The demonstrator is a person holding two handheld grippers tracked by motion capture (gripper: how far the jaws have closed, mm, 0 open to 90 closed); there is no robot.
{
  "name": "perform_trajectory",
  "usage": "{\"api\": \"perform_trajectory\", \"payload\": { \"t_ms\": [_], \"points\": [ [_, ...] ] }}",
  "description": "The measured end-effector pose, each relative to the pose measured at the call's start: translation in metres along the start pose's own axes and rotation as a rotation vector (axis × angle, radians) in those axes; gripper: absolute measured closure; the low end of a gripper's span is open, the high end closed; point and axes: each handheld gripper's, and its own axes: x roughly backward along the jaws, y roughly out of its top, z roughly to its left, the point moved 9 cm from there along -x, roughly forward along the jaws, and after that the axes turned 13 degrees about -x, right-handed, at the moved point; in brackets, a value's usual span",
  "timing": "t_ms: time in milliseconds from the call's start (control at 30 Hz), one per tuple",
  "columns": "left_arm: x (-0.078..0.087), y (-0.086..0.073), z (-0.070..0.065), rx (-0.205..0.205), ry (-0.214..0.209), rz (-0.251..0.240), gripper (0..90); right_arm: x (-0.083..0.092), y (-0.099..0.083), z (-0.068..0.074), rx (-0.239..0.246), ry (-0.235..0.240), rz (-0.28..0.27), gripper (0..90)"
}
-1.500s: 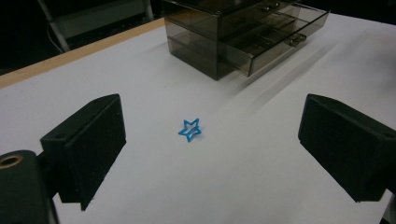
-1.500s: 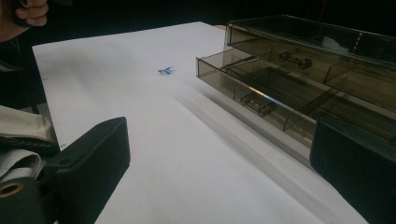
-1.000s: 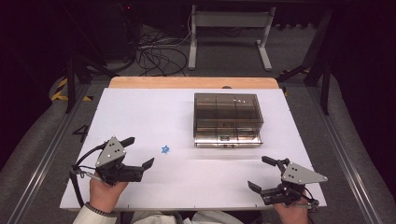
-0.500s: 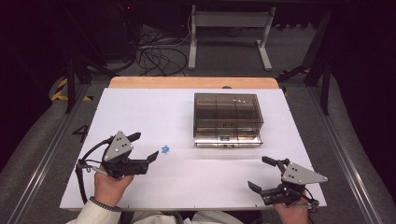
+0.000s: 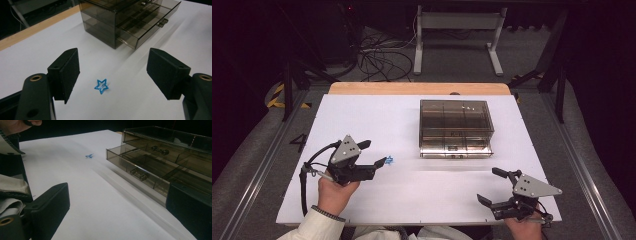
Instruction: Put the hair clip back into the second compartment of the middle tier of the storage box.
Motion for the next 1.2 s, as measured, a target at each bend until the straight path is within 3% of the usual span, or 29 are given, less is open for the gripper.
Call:
{"api": "perform_trajectory", "payload": {
  "t_ms": [300,533,800,1200],
  "points": [
    [-0.026,-0.010,0.006,0.025,-0.026,0.079,29.6,0.000,0.000,0.000,-0.002,0.003,0.000,5.9],
    [-0.042,-0.014,0.008,0.058,-0.044,0.109,29.8,0.000,0.000,0.000,-0.002,0.005,0.001,5.9],
    [-0.055,-0.020,0.010,0.082,-0.053,0.134,29.8,0.000,-0.001,0.000,0.000,0.005,0.003,6.0],
    [-0.068,-0.023,0.010,0.109,-0.062,0.133,29.9,-0.001,-0.002,0.000,0.003,0.007,0.010,6.0]
  ]
}}
